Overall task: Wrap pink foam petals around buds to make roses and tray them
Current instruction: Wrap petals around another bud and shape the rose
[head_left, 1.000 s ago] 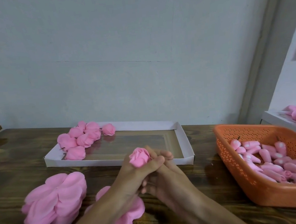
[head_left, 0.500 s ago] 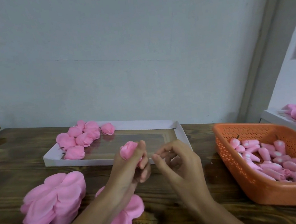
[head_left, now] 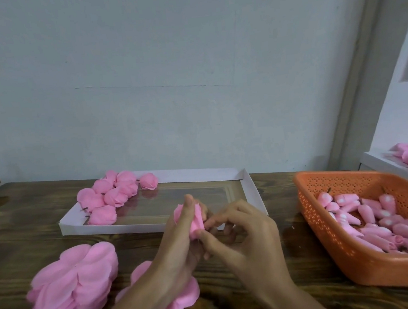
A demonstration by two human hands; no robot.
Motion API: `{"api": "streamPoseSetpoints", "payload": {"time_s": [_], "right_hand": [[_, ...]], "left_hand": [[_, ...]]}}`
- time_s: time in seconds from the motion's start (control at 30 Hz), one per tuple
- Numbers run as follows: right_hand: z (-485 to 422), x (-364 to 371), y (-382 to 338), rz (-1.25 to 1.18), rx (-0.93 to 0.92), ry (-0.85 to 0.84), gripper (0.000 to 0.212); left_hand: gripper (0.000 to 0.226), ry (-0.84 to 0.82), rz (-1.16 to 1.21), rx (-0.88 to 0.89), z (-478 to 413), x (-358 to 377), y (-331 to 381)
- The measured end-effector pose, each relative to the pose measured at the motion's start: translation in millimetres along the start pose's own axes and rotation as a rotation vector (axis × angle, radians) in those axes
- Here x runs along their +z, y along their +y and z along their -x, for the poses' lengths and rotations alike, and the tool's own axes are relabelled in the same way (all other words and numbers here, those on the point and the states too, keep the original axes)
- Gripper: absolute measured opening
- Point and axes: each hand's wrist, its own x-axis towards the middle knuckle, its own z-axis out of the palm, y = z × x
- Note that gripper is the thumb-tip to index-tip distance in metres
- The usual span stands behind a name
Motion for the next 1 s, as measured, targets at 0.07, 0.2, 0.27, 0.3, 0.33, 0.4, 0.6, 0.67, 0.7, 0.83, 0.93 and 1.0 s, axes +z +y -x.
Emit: {"api": "streamPoseSetpoints", "payload": {"time_s": [0.07,0.2,0.27,0.3,0.33,0.4,0.6,0.67,0.7,0.83,0.93,1.0], "right_hand": [[1,1,0,-0.04,0.029,-0.006,0.01],[2,3,3,-0.177,0.07,-0.016,0.012],[1,3,3,-0.165,0.061,-0.009,0.018],[1,4,3,-0.149,0.052,-0.009,0.021],[1,3,3,-0.143,0.044,-0.013,0.022],[1,2,5,-0.13,0.022,-0.04,0.023],[1,1,6,-0.059,-0.016,-0.06,0.019],[2,1,5,-0.036,-0.027,-0.045,0.018],[2,0,5,-0.028,-0.037,-0.041,0.017],[1,0,1,-0.03,-0.053,-0.058,0.011],[1,2,-4,-0.081,-0.038,-0.049,0.006],[1,2,-6,-0.115,-0.019,-0.062,0.005]], "left_hand": [[0.066,0.025,0.001,-0.028,1,0,-1],[0.066,0.045,0.054,-0.028,2,3,1],[0.068,0.045,0.105,-0.044,2,3,3],[0.068,0.035,0.128,-0.057,3,4,5],[0.069,0.021,0.144,-0.07,3,4,6],[0.072,-0.013,0.145,-0.09,5,3,8],[0.063,-0.104,0.143,-0.129,7,4,8],[0.058,-0.113,0.159,-0.126,7,2,8],[0.055,-0.119,0.151,-0.126,6,1,9],[0.049,-0.141,0.104,-0.115,9,-2,14],[0.049,-0.158,0.094,-0.106,10,0,16],[0.049,-0.194,0.128,-0.086,12,-1,17]]}}
